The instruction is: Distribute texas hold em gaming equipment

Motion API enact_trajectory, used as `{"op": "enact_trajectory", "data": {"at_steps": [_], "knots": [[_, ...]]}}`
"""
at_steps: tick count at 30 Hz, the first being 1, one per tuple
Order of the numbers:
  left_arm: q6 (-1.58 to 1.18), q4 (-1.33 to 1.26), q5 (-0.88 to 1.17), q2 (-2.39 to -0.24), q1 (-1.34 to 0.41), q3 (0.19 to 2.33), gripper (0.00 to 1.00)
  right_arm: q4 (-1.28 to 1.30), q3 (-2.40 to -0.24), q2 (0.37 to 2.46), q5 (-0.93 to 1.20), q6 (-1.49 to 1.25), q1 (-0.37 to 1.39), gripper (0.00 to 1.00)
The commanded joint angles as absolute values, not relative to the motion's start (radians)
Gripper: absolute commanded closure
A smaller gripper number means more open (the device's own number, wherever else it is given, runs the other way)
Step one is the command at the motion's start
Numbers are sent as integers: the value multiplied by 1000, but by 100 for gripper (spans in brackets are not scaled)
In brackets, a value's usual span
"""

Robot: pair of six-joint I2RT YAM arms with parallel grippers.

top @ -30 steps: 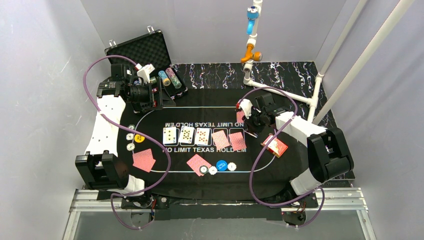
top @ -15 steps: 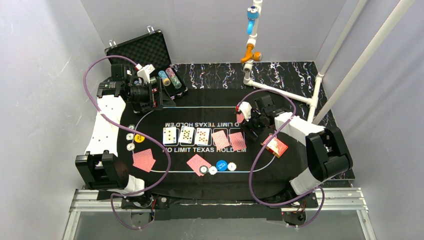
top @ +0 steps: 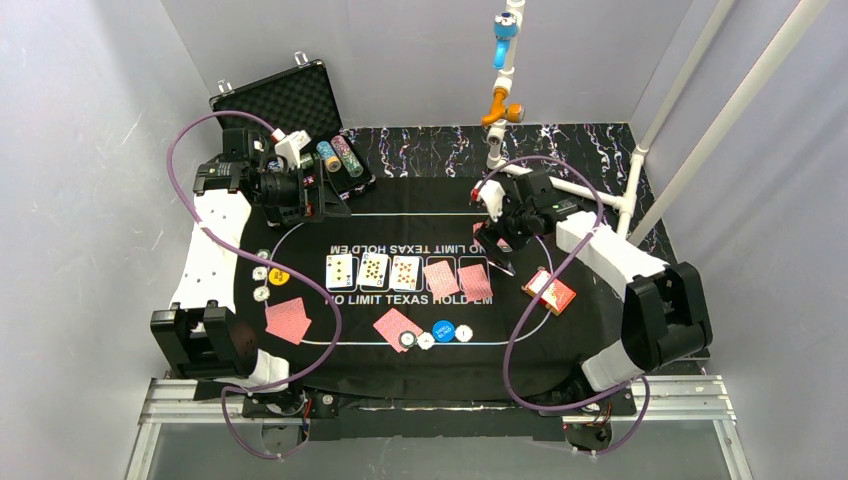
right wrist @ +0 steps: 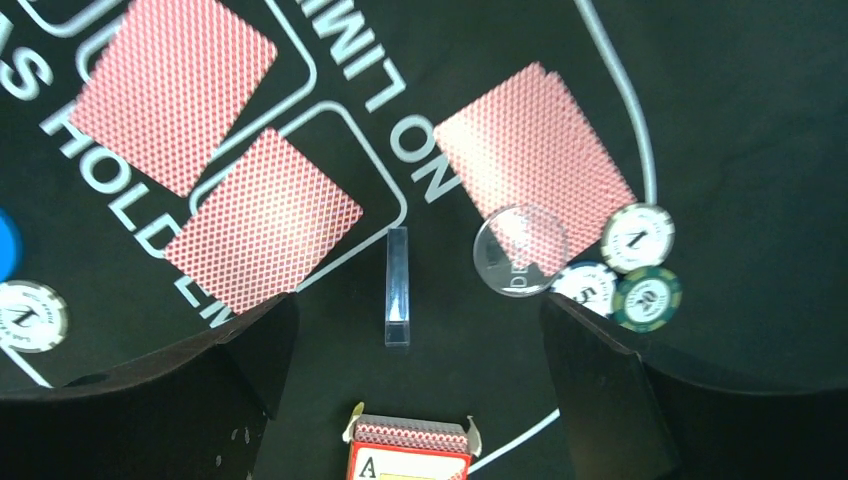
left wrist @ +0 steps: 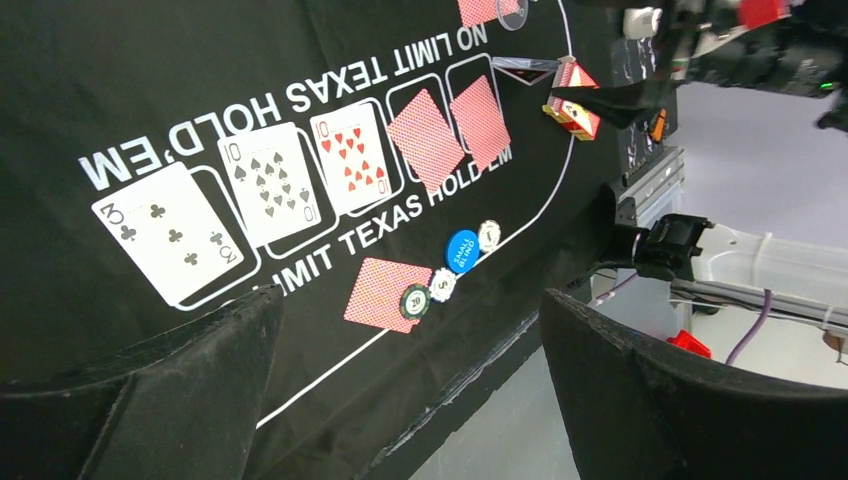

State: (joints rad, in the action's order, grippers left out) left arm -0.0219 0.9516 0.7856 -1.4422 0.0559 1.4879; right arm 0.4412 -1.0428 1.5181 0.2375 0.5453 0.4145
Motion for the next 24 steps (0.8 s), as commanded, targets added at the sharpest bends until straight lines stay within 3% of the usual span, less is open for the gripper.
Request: {"op": "enact_trajectory", "data": {"at_steps": [1, 13, 24], "knots": [[58, 1029, 761, -1432, 60, 1544, 2, 545, -1158, 1436, 288, 526, 413, 2], [160, 1164, 608, -1338, 60, 1568, 2, 658, -1253, 1164, 231, 388, 413, 2], [307, 1193, 432, -1135, 60, 1327, 2, 682, -1032, 939, 84, 293, 413, 2]]}}
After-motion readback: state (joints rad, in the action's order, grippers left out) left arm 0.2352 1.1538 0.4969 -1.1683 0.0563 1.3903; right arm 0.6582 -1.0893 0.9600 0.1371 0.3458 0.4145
